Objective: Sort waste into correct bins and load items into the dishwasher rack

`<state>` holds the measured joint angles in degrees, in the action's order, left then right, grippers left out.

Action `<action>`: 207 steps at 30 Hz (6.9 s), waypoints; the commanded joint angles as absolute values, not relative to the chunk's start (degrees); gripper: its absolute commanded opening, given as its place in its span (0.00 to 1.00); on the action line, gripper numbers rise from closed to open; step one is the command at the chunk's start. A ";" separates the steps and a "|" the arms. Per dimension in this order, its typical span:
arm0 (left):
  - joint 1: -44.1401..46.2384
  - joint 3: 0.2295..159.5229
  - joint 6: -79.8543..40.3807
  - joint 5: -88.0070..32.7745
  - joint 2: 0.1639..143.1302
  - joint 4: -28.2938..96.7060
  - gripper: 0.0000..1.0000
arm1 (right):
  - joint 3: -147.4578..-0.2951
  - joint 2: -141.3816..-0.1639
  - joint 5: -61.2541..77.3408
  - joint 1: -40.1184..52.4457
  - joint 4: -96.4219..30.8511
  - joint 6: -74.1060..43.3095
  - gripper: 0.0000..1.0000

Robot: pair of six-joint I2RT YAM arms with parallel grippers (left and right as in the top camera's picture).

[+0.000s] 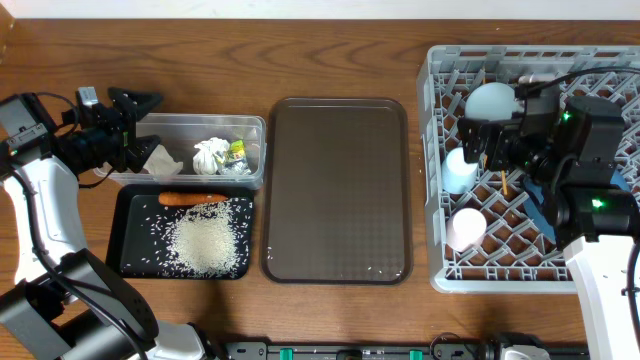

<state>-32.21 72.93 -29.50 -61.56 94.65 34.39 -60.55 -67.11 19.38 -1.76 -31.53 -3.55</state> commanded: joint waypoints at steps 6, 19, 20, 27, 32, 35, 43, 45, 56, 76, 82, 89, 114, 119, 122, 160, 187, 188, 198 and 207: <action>-32.45 72.60 -28.08 -62.35 93.54 34.46 0.98 | -60.64 -67.22 19.92 -2.17 -37.10 -4.23 0.99; -32.45 72.60 -28.08 -62.35 93.54 34.46 0.98 | -60.62 -53.28 19.88 -2.17 -42.70 -4.23 0.99; -32.45 72.60 -28.08 -62.35 93.54 34.46 0.98 | -60.62 -51.51 19.77 -2.17 -43.07 -4.19 0.99; -32.45 72.60 -28.08 -62.35 93.54 34.46 0.98 | -55.40 -35.22 13.30 -1.65 -41.65 -3.99 0.99; -32.45 72.60 -28.08 -62.35 93.54 34.46 0.98 | -42.70 -20.14 10.72 -1.41 -35.88 -3.99 0.99; -32.45 72.60 -28.08 -62.35 93.54 34.46 0.98 | -33.76 -11.46 10.74 -1.26 -31.70 -4.05 0.99; -32.45 72.60 -28.08 -62.35 93.54 34.46 0.98 | -15.27 -0.64 10.81 1.45 -13.82 -6.46 0.99; -32.45 72.60 -28.08 -62.35 93.54 34.46 0.98 | -12.43 -0.25 10.72 2.04 -8.60 -6.81 0.99; -32.45 72.60 -28.08 -62.35 93.54 34.46 0.98 | -3.01 -0.27 4.01 2.24 7.57 -6.81 0.99; -32.45 72.60 -28.08 -62.35 93.54 34.46 0.98 | -0.27 -0.25 0.89 2.70 -4.32 0.93 0.99; -32.45 72.60 -28.08 -62.35 93.54 34.46 0.98 | -0.27 -0.25 1.04 2.44 -4.25 0.71 0.99; -32.45 72.60 -28.08 -62.35 93.54 34.46 0.98 | -0.30 -0.27 0.86 1.80 -4.27 0.71 0.99; -32.32 72.60 -28.08 -62.11 93.60 34.46 0.98 | -0.30 -0.27 0.86 1.80 -4.27 0.71 0.99; -32.71 72.60 -28.08 -62.11 92.36 34.48 0.98 | -0.30 -0.27 0.86 1.80 -4.27 0.71 0.99; -32.71 72.58 -28.08 -62.11 89.30 34.46 0.98 | -0.30 -0.27 0.86 1.80 -4.27 0.71 0.99; 5.54 72.58 -28.08 -13.10 38.13 48.66 0.98 | -0.30 -0.27 0.86 1.80 -4.27 0.71 0.99; 5.54 22.79 -29.71 -10.87 10.11 7.66 0.98 | -0.30 -0.27 0.86 1.80 -4.27 0.71 0.99; 5.54 20.97 -30.15 -10.87 9.37 5.50 0.98 | -0.30 -0.27 0.86 1.80 -4.27 0.71 0.99; 5.54 6.13 -30.70 -10.87 0.99 -6.70 0.98 | -0.30 -0.27 0.86 1.80 -4.27 0.71 0.99; 5.54 1.13 -30.65 -7.88 0.10 -9.37 0.98 | -0.30 -0.27 0.86 1.80 -4.27 0.71 0.99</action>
<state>5.37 2.48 -30.22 -10.24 0.82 -9.06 -0.40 -0.67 1.45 2.07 -4.03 -0.14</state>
